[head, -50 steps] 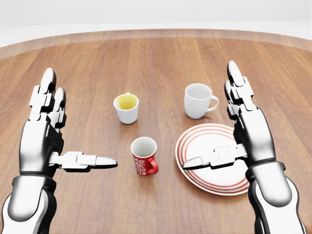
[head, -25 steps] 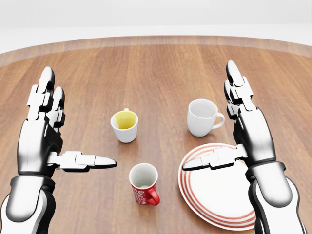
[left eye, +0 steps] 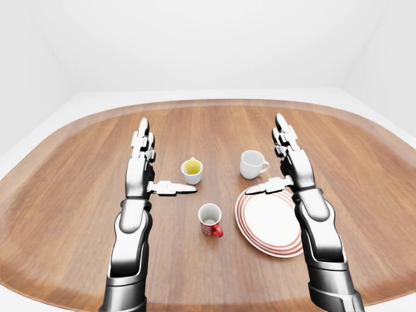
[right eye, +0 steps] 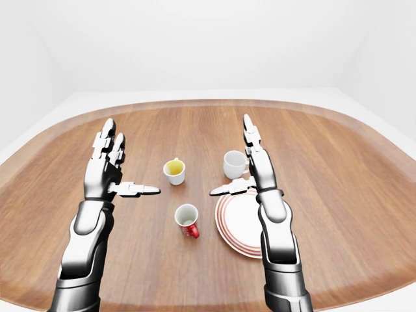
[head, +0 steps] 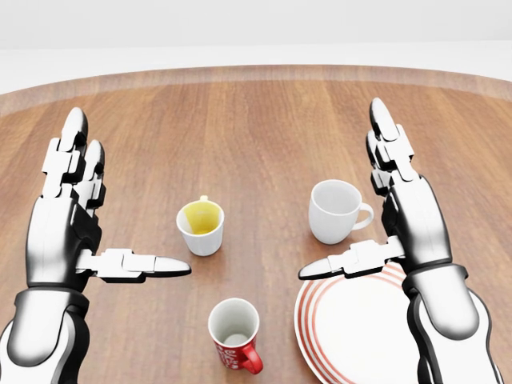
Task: Pick up the red mug and put it on the plate
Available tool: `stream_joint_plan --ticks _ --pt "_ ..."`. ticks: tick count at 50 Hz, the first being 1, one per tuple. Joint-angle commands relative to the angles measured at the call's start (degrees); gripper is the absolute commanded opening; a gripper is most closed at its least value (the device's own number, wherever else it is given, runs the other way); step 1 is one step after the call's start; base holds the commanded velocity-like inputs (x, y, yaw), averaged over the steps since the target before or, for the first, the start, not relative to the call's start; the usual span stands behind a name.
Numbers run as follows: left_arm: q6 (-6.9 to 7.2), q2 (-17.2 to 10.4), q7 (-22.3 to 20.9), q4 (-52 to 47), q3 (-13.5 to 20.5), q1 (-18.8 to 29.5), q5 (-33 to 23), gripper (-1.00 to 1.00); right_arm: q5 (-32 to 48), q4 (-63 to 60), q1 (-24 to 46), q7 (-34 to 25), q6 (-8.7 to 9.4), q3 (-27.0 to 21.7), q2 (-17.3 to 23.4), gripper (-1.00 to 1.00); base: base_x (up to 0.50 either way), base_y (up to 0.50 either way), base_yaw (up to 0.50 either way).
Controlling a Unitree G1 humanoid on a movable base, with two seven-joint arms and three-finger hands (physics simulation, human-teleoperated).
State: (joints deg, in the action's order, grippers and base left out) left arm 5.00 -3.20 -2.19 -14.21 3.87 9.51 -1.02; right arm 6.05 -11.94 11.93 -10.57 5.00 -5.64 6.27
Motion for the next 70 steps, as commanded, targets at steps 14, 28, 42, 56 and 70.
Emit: stream_joint_plan --ticks 14,28,42,56,70 --pt "0.00 -0.40 -0.31 -0.75 0.80 -0.12 0.44 1.00 2.73 1.13 1.00 -3.25 0.00 1.64 0.52 1.00 0.18 0.00 0.00" --pt "0.00 -0.50 -0.27 -2.20 0.84 0.09 0.56 1.00 12.17 4.56 4.34 -12.30 0.00 3.50 2.19 1.00 0.00 0.00 0.00" --pt "0.00 -0.62 -0.38 -2.82 1.01 0.12 0.72 1.00 20.93 5.40 8.33 -17.52 0.00 6.23 0.81 1.00 0.00 0.00 0.00" --pt "0.00 -0.50 -0.49 -2.74 0.75 0.12 0.68 1.00 30.60 9.97 11.67 -22.16 0.00 9.97 -2.00 1.00 0.00 0.00 0.00" --pt "0.00 -0.38 -0.62 -2.83 0.59 -0.01 0.53 1.00 36.21 15.77 11.90 -23.65 0.00 12.30 -5.21 1.00 0.00 0.00 0.00"
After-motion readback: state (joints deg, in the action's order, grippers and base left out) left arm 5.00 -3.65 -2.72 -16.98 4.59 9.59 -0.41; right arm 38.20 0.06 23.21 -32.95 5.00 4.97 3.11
